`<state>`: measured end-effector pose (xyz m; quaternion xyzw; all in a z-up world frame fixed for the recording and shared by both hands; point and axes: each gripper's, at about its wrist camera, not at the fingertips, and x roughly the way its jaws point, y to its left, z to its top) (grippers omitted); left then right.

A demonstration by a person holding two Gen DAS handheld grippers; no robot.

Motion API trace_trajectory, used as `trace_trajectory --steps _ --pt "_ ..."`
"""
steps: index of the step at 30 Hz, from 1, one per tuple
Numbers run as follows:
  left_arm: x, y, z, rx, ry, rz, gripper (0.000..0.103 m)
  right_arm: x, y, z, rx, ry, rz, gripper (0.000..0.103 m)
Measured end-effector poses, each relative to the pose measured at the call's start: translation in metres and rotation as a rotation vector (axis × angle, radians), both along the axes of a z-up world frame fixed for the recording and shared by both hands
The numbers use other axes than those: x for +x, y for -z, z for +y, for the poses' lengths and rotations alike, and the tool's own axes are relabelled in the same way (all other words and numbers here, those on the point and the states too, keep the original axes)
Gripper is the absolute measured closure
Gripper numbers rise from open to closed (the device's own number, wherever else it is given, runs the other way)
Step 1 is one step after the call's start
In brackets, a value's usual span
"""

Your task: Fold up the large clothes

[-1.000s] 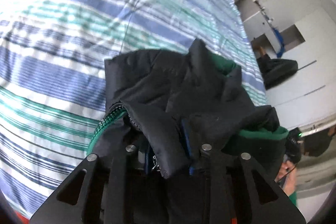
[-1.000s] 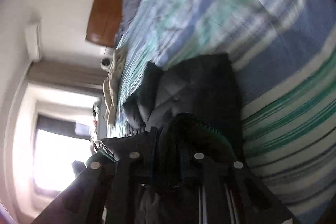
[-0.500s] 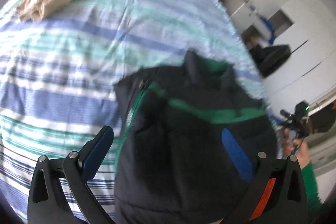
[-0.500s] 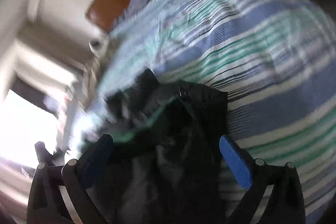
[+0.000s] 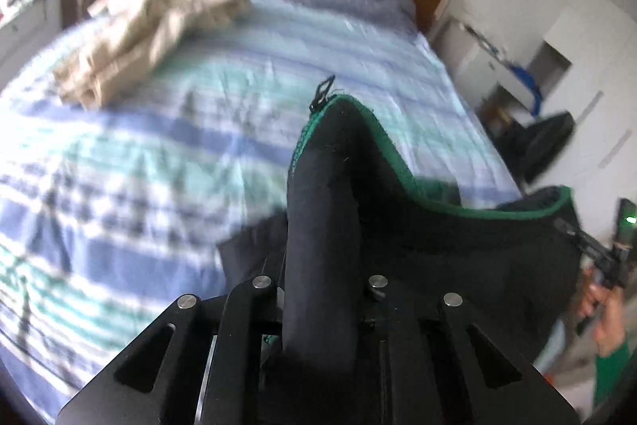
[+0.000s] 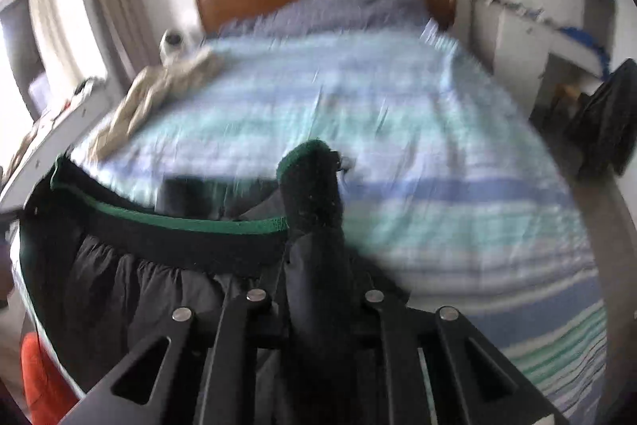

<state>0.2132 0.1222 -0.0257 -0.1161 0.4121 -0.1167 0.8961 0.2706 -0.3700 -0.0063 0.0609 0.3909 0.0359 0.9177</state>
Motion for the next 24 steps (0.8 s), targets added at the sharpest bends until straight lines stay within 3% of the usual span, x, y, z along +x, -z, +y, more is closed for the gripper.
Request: trace_trajectory --steps 3,8,11,24 --pt "0.028 0.023 -0.016 0.121 -0.086 -0.038 0.087 0.027 0.019 -0.002 -0.019 0.087 -0.009 0.087" --pt "0.05 0.109 -0.025 0.262 -0.155 0.052 0.083 0.055 0.112 0.003 -0.062 0.155 0.135 0.087" --pt "0.048 0.133 -0.012 0.199 -0.177 0.047 0.076 0.055 0.153 0.0 -0.021 0.177 0.146 0.086" --pt "0.056 0.158 -0.005 0.085 -0.186 0.04 0.069 0.054 0.179 -0.002 0.04 0.208 0.091 0.085"
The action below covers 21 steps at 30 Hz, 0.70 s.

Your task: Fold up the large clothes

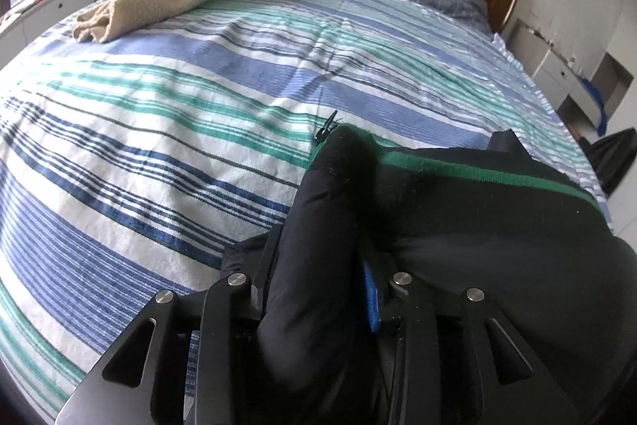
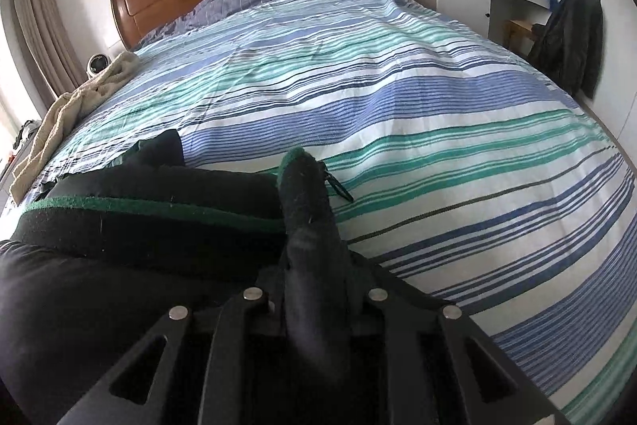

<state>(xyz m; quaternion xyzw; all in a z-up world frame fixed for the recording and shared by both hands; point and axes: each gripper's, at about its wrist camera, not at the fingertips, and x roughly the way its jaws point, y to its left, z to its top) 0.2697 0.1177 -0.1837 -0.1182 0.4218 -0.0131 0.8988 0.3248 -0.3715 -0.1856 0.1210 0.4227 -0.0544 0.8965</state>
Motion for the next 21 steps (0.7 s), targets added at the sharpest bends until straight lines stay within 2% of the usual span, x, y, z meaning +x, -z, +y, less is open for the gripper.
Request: trace_trajectory --steps 8,9,12,14,16,17,19,21 --pt "0.002 -0.002 0.001 -0.005 -0.001 0.024 0.065 0.0 -0.001 -0.005 0.047 -0.003 -0.01 0.083" --pt "0.002 -0.004 0.002 -0.01 0.005 0.035 0.062 -0.001 -0.001 -0.006 0.061 -0.005 -0.013 0.083" --pt "0.003 -0.017 0.01 -0.034 0.041 0.116 0.051 -0.004 -0.003 -0.02 0.17 -0.013 -0.013 0.075" --pt "-0.006 -0.039 0.013 -0.014 0.051 0.14 0.048 -0.003 -0.008 -0.028 0.223 -0.022 0.035 0.068" --pt "-0.023 -0.07 0.008 -0.005 0.08 0.087 0.043 -0.008 -0.024 -0.035 0.237 -0.035 0.048 0.052" --pt "-0.035 -0.092 -0.002 0.005 0.117 0.041 0.04 -0.013 -0.033 -0.037 0.23 -0.035 0.027 0.05" --pt "-0.048 -0.119 -0.024 0.023 0.184 -0.025 0.024 -0.025 -0.058 -0.038 0.212 -0.051 -0.038 0.05" --pt "-0.056 -0.139 -0.061 0.023 0.288 -0.083 0.016 -0.035 -0.078 -0.034 0.22 -0.083 -0.088 0.05"
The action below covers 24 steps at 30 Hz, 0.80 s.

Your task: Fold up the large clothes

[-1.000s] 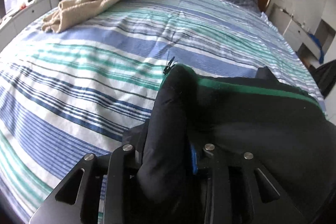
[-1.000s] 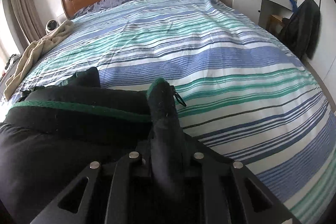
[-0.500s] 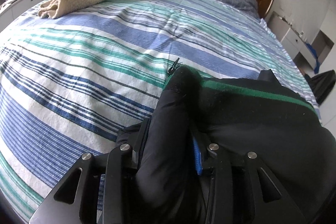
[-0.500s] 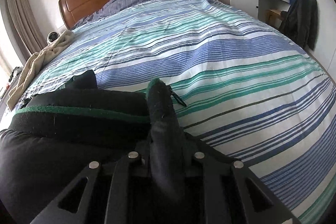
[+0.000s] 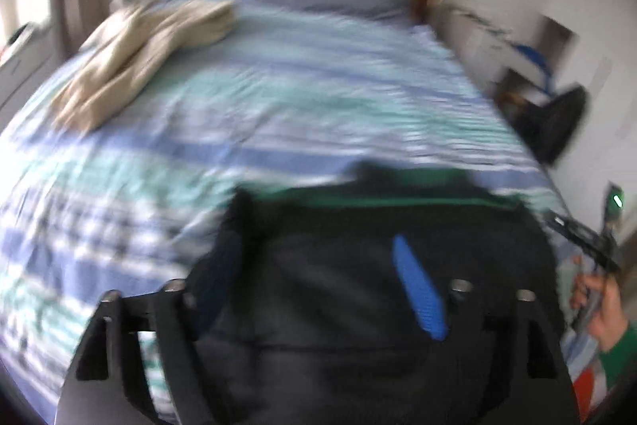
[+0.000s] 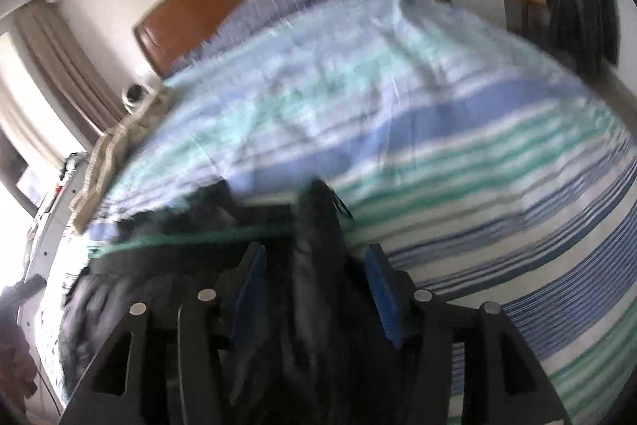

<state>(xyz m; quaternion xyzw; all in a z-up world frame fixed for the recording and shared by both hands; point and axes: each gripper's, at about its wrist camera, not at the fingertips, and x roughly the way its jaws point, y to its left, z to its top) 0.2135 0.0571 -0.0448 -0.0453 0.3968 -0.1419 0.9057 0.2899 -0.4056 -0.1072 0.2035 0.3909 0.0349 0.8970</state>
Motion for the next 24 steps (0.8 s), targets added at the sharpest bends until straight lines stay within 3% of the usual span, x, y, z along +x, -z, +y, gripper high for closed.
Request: trace_trajectory --steps 3,5,8,10,12,19,24 --pt "0.01 0.002 -0.061 0.011 0.135 0.012 0.016 -0.007 -0.02 0.02 0.049 -0.106 -0.056 0.05" --pt "0.026 0.02 -0.089 0.035 0.152 0.045 0.016 -0.008 -0.022 0.034 0.042 -0.147 -0.062 0.05" --pt "0.054 0.071 -0.106 0.014 0.104 0.19 0.021 -0.002 0.004 0.042 0.007 -0.158 -0.006 0.05" --pt "0.054 0.099 -0.11 0.036 0.095 0.173 0.02 0.006 0.046 0.035 0.032 -0.143 0.091 0.053" --pt "0.052 0.108 -0.111 0.019 0.099 0.15 0.02 0.004 0.061 0.026 0.107 -0.132 0.032 0.053" --pt "0.055 0.109 -0.118 0.075 0.106 0.166 0.019 0.009 0.071 0.034 0.067 -0.098 0.017 0.053" --pt "0.01 0.086 -0.098 0.051 0.19 0.172 0.019 0.002 0.073 0.026 0.083 -0.094 -0.01 0.053"
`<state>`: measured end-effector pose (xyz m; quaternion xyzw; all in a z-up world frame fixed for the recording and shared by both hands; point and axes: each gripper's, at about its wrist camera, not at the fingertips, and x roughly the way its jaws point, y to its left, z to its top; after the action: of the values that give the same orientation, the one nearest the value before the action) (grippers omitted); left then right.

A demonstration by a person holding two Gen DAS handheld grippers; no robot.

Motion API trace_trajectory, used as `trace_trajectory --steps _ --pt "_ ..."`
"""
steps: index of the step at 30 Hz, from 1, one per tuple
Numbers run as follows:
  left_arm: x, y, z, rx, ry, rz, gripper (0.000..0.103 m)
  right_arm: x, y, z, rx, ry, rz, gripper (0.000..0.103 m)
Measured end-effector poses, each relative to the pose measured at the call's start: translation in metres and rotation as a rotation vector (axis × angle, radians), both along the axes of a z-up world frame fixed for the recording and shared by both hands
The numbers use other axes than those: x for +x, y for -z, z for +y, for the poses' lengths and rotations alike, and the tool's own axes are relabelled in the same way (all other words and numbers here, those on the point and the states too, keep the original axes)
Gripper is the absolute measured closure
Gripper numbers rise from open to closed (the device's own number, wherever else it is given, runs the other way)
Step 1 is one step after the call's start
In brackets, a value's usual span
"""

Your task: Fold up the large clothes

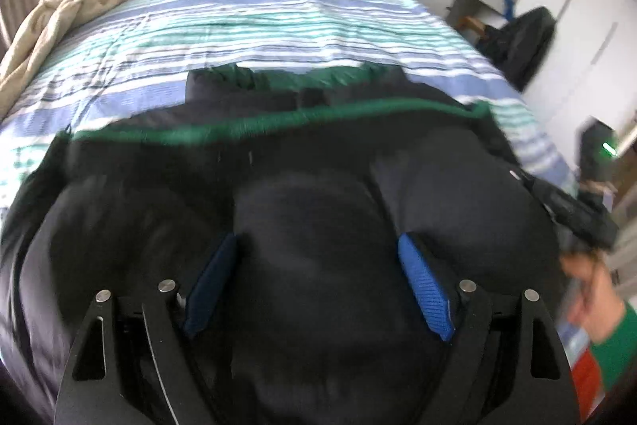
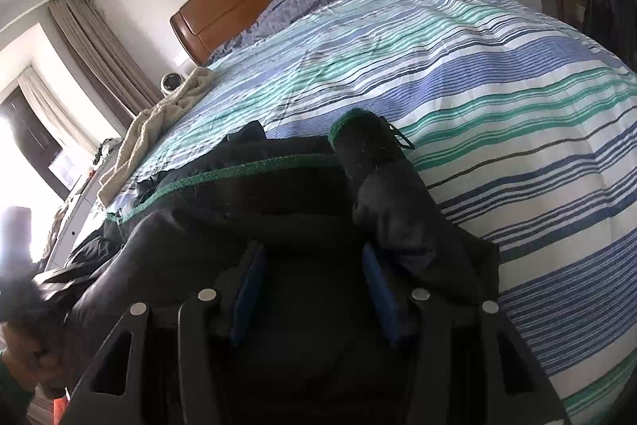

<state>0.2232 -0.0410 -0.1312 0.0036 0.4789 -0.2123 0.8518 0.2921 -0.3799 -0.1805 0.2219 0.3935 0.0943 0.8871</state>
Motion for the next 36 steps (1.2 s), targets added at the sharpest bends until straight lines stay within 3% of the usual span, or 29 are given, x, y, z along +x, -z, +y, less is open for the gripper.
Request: trace_trajectory --steps 8,13,16,19,25,30,33,36 --pt "0.004 0.035 -0.006 0.007 0.015 -0.001 0.017 0.002 0.0 -0.001 -0.001 0.004 0.002 0.053" --pt "-0.009 0.021 -0.006 0.047 0.002 0.023 0.02 0.0 0.001 0.0 -0.013 0.003 -0.004 0.053" --pt "-0.041 0.002 0.002 0.0 0.026 0.005 0.02 -0.001 0.001 0.001 -0.019 0.006 -0.007 0.053" --pt "-0.06 0.01 0.006 -0.002 0.029 -0.02 0.019 -0.001 0.002 -0.001 -0.01 0.004 -0.013 0.053" --pt "-0.046 0.037 0.0 -0.005 0.04 -0.02 0.019 0.0 0.002 0.001 -0.023 0.005 -0.009 0.053" --pt "-0.055 0.025 -0.003 0.045 0.015 -0.007 0.022 0.0 0.002 0.001 -0.025 0.006 -0.009 0.053" --pt "-0.082 0.007 0.003 0.0 0.022 -0.031 0.023 0.001 0.003 0.0 -0.027 0.007 -0.009 0.053" --pt "-0.103 0.011 0.006 0.011 0.034 -0.064 0.023 0.0 0.003 0.0 -0.021 0.005 -0.015 0.053"
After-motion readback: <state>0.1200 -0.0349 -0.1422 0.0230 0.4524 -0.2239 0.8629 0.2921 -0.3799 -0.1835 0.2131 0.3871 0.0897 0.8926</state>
